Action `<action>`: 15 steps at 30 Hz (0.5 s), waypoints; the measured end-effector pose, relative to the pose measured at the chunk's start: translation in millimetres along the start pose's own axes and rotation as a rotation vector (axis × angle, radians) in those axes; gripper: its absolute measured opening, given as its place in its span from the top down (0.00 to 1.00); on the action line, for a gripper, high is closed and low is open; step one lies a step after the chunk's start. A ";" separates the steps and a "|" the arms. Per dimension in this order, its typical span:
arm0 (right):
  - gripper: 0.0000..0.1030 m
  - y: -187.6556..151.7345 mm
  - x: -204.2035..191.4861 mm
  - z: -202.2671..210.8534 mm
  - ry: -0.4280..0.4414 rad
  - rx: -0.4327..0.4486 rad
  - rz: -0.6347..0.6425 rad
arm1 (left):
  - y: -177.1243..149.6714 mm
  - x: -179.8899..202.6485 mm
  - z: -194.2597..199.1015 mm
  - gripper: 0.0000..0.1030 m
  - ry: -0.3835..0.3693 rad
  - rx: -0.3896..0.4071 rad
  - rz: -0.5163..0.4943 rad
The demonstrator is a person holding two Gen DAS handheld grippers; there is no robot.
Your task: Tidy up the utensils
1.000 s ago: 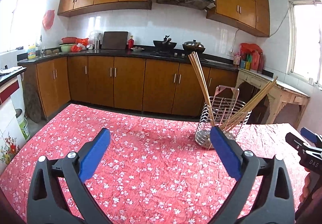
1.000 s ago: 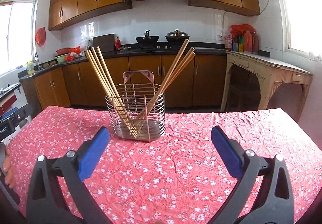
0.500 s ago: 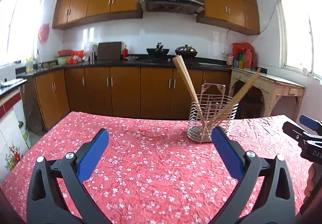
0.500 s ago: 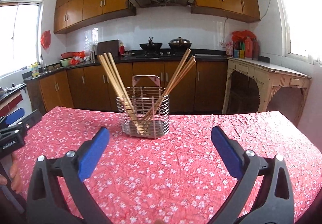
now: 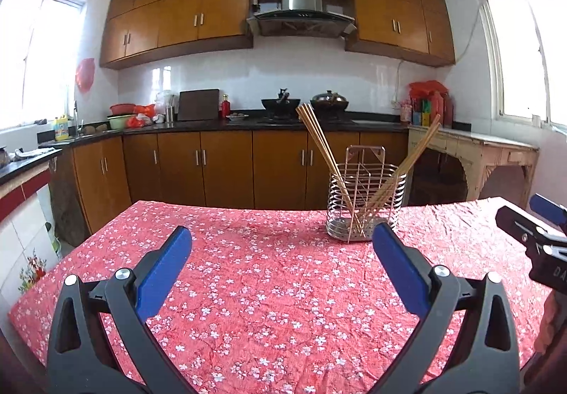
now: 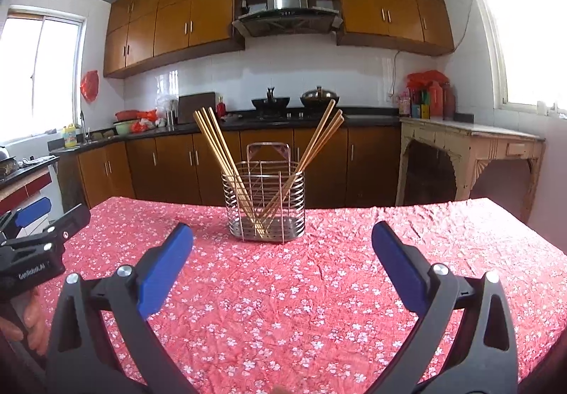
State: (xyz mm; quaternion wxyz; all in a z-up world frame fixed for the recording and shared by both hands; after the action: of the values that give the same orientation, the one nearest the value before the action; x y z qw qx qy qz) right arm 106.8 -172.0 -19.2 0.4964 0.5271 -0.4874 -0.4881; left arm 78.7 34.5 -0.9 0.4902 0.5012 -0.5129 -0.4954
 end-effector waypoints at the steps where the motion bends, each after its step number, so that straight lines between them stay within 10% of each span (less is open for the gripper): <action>1: 0.04 -0.7 -1.4 2.6 0.001 0.012 0.007 | 0.3 -0.4 0.5 0.02 0.002 0.005 0.002; 15: 0.04 -1.8 -8.7 6.1 0.006 0.024 0.013 | -0.6 4.0 5.2 0.02 0.000 0.023 0.001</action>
State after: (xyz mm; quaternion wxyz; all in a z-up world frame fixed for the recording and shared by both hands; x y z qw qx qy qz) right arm 100.4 -163.5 -20.9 0.4947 0.5314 -0.4952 -0.4771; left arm 73.4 30.6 -1.6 0.4846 0.5064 -0.5188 -0.4894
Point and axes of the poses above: each gripper's, at about its wrist camera, not at the fingertips, and z roughly against the way its jaws point, x to its right, y to its top, the point moved 1 cm from there along -z, roughly the way its jaws point, and after that the axes turned 15 degrees about x, right-handed, at the moved point
